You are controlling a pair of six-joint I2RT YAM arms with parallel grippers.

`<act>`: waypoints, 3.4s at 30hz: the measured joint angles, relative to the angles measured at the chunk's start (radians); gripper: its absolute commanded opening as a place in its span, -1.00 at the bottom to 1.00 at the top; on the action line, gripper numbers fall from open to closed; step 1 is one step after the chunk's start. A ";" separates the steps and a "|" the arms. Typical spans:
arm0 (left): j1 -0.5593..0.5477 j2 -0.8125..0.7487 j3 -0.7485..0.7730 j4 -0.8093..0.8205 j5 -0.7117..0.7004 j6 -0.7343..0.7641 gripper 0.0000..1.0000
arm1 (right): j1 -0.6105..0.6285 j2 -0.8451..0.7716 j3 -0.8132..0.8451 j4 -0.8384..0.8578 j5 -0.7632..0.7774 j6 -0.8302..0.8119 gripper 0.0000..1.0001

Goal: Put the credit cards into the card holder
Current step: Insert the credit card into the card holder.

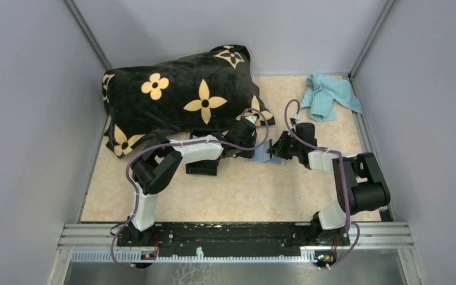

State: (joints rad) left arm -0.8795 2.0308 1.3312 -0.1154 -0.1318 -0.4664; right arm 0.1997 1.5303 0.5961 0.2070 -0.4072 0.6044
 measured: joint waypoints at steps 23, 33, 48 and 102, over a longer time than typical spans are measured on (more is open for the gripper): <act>0.000 0.002 -0.003 0.005 0.002 -0.001 -0.24 | -0.005 0.003 -0.095 0.141 -0.034 0.114 -1.00; 0.000 0.002 -0.007 0.012 0.003 -0.004 -0.24 | -0.005 0.024 -0.112 0.216 -0.028 0.134 -1.00; 0.000 0.002 -0.011 0.018 0.002 -0.004 -0.24 | -0.006 0.051 -0.134 0.294 -0.027 0.140 -1.00; 0.000 -0.021 -0.070 0.090 0.011 -0.023 -0.24 | 0.164 -0.041 -0.055 0.053 0.214 0.066 0.08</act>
State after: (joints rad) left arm -0.8791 2.0102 1.2613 -0.0257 -0.1207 -0.4896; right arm 0.3641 1.4891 0.5411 0.2600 -0.1932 0.6708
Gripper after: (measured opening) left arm 0.378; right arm 0.537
